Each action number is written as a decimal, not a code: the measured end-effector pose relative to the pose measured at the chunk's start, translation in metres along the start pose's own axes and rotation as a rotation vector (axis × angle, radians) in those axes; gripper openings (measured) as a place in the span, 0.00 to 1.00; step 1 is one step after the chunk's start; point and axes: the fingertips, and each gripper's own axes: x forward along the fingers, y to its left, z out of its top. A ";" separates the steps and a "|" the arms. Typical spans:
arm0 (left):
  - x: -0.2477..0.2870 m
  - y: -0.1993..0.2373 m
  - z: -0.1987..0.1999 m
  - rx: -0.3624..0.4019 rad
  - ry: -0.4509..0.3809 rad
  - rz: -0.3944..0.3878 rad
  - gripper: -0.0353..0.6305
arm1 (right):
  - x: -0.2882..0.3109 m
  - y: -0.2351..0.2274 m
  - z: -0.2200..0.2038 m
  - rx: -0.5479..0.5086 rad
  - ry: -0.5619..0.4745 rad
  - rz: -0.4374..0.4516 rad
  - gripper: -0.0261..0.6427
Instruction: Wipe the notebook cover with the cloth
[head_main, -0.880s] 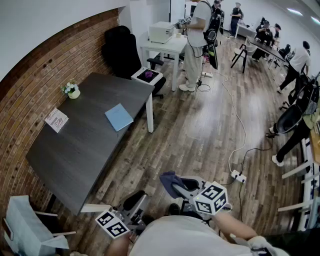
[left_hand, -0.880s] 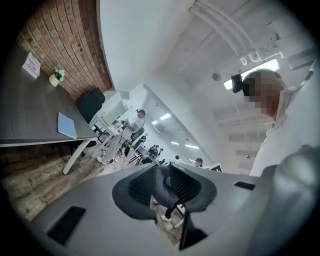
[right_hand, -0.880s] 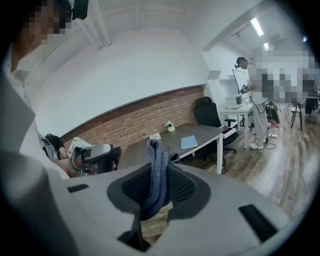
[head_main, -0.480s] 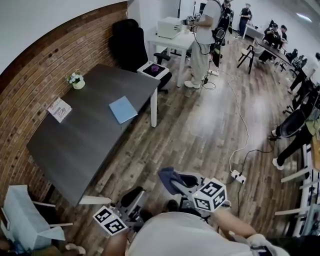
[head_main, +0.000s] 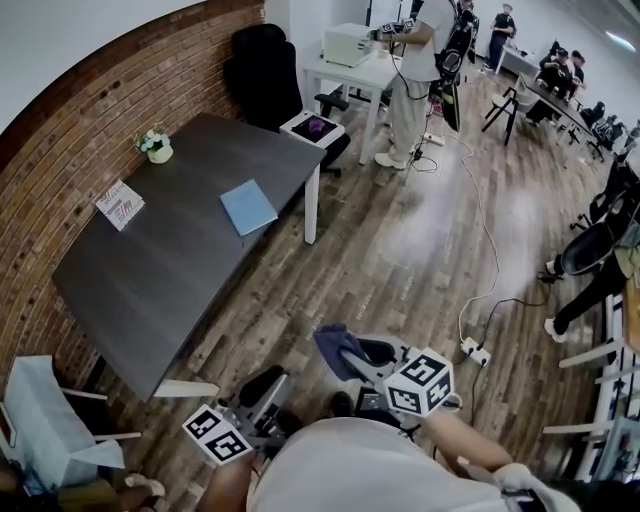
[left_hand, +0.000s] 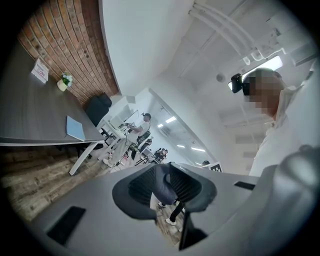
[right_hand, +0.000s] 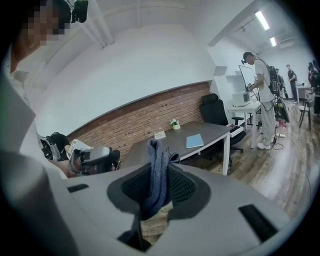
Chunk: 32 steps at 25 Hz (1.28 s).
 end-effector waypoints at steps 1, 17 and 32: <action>0.001 0.001 0.000 -0.001 0.001 0.002 0.20 | 0.000 -0.001 0.000 0.002 0.000 0.002 0.18; 0.026 0.006 -0.007 -0.003 -0.011 0.046 0.20 | 0.001 -0.031 -0.002 0.026 0.020 0.038 0.18; 0.065 0.010 -0.016 0.013 -0.024 0.105 0.20 | 0.000 -0.068 0.001 0.024 0.046 0.096 0.18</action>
